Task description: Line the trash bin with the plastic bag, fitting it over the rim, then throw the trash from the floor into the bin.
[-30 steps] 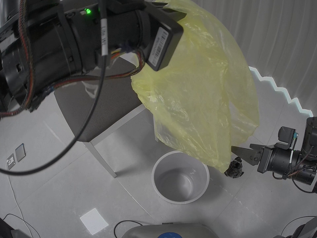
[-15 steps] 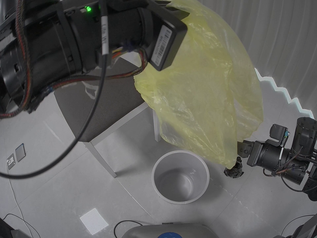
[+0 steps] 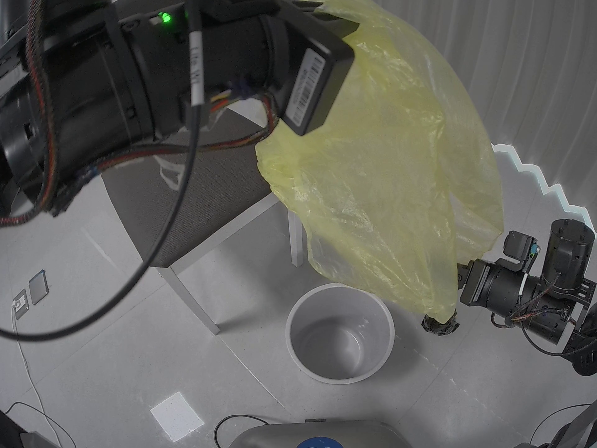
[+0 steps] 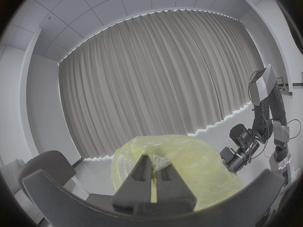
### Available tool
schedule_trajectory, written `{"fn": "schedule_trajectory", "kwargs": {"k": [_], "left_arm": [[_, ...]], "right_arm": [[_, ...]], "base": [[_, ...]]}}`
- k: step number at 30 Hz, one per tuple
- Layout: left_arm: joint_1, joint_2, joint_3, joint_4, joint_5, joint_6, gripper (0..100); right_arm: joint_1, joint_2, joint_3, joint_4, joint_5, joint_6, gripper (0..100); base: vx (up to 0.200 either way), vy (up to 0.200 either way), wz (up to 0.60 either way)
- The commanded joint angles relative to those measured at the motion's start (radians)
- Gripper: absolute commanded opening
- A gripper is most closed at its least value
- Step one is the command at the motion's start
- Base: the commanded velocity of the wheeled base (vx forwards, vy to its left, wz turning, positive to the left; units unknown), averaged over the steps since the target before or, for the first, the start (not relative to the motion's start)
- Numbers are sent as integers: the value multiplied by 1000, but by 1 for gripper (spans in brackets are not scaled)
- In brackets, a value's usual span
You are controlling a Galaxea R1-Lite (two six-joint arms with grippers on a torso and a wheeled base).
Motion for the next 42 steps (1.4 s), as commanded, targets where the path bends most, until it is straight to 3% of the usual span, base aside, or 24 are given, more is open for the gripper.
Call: {"fn": "schedule_trajectory", "kwargs": {"k": [1,4,5,21,27,30,34,36,42], "left_arm": [[0,-1,2,0,0,0,0],[0,-1,4,0,0,-1,0],[0,-1,4,0,0,-1,0],[26,8,13,9,10,-17,0],[76,13,53,104,26,-121,0],[76,28,51,189,82,-254,0],[76,36,53,259,122,-348,0],[73,37,60,279,132,-432,0],[99,37,110,275,142,-534,0]], "right_arm": [[0,1,0,-1,-2,0,100],[0,1,8,-1,1,0,100],[0,1,8,-1,1,0,0],[-8,7,14,2,13,-2,0],[-8,44,23,1,12,0,0],[-29,71,29,1,12,-3,0],[-61,94,31,1,17,-13,0],[-86,114,40,2,21,-37,0],[-95,124,95,1,40,-140,0]], "base": [[0,0,0],[0,0,0],[0,0,0],[0,0,0],[0,0,0],[0,0,0],[0,0,0],[0,0,0],[0,0,0]]}}
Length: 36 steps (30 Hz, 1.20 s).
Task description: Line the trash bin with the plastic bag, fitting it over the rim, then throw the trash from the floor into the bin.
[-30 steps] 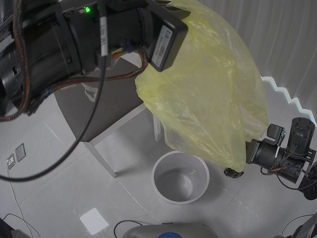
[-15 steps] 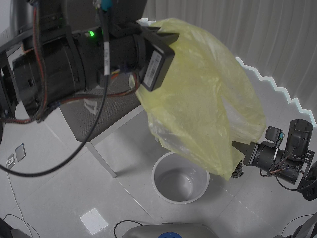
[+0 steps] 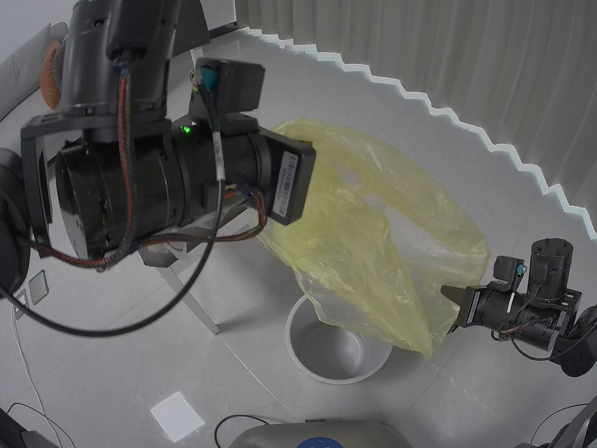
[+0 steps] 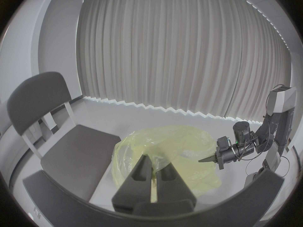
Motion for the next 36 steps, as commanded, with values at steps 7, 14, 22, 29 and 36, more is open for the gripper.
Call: {"fn": "schedule_trajectory", "kwargs": {"k": [7,14,22,29,36], "left_arm": [[33,-48,250,-24,5,-154,0],[33,-6,424,-146,5,-296,0],[62,118,556,-403,2,-401,0],[78,173,605,-476,-7,-408,0],[79,230,606,-478,-14,-436,0]], "right_arm": [[2,4,85,-18,6,-109,0],[20,-26,98,-23,54,-161,0],[-36,-15,73,86,106,-292,0],[-84,-29,-60,285,191,-313,0],[-82,-22,-149,390,244,-335,0]], "base": [[0,0,0],[0,0,0],[0,0,0],[0,0,0],[0,0,0]]}}
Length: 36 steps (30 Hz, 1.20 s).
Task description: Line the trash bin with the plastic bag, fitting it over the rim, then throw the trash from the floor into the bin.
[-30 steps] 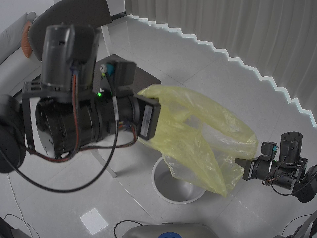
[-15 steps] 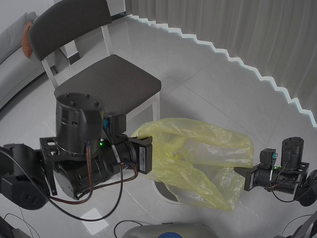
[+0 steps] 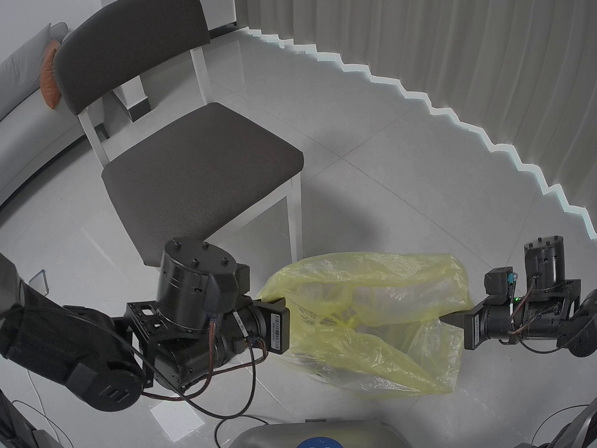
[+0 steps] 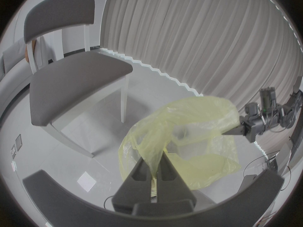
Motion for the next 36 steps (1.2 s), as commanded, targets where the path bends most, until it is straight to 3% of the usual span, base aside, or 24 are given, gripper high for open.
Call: {"fn": "schedule_trajectory", "kwargs": {"k": [1,7,11,16,19,30,36], "left_arm": [[3,70,9,0,-2,-24,0],[22,116,44,-70,-20,-49,0],[29,169,76,-195,-25,-44,0],[40,188,95,-227,-26,-40,0],[54,182,107,-224,-26,-40,0],[112,255,136,-297,-69,-47,0],[146,338,136,-385,-74,-40,0]], "right_arm": [[-3,8,-81,67,34,-4,0],[-3,36,-190,210,35,-59,0],[-8,56,-274,320,40,-92,0],[-8,42,-329,426,126,-93,0],[-1,47,-339,463,133,-98,0],[28,203,-320,400,126,-102,0],[20,353,-326,257,135,-87,0]], "base": [[0,0,0],[0,0,0],[0,0,0],[0,0,0],[0,0,0],[0,0,0],[0,0,0]]}}
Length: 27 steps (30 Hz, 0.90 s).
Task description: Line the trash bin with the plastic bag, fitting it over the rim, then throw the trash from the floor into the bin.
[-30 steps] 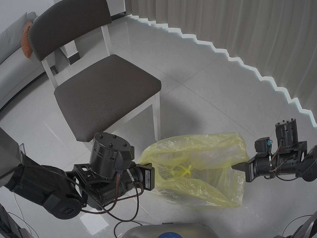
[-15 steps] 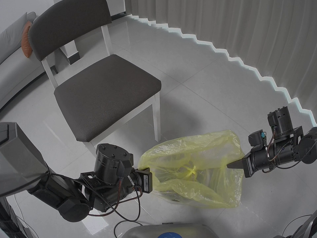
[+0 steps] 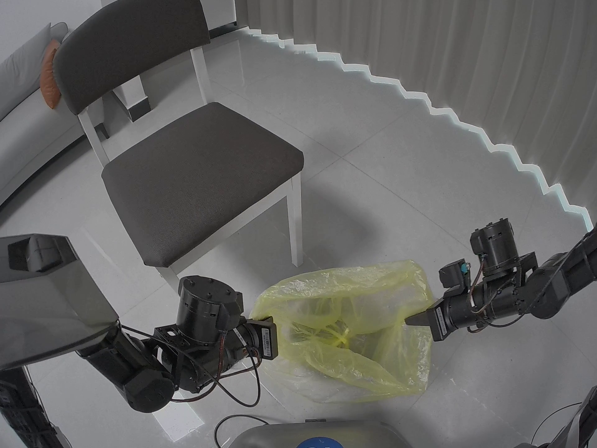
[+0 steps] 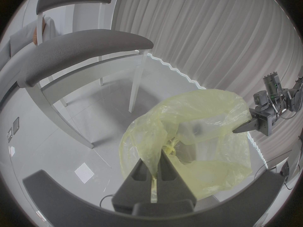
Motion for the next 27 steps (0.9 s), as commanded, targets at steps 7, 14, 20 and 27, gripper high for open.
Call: {"fn": "schedule_trajectory", "kwargs": {"k": [7,14,20,27], "left_arm": [[28,118,-15,-40,-20,1,0],[64,164,-78,-37,-42,5,0],[79,213,-168,-33,-59,5,0],[64,253,-193,-22,-69,8,0]], "right_arm": [[-11,177,-62,-59,11,12,0],[-71,259,-150,-53,11,12,0],[-117,308,-193,-56,15,12,0],[-162,295,-151,-53,53,4,0]], "base": [[0,0,0],[0,0,0],[0,0,0],[0,0,0]]}}
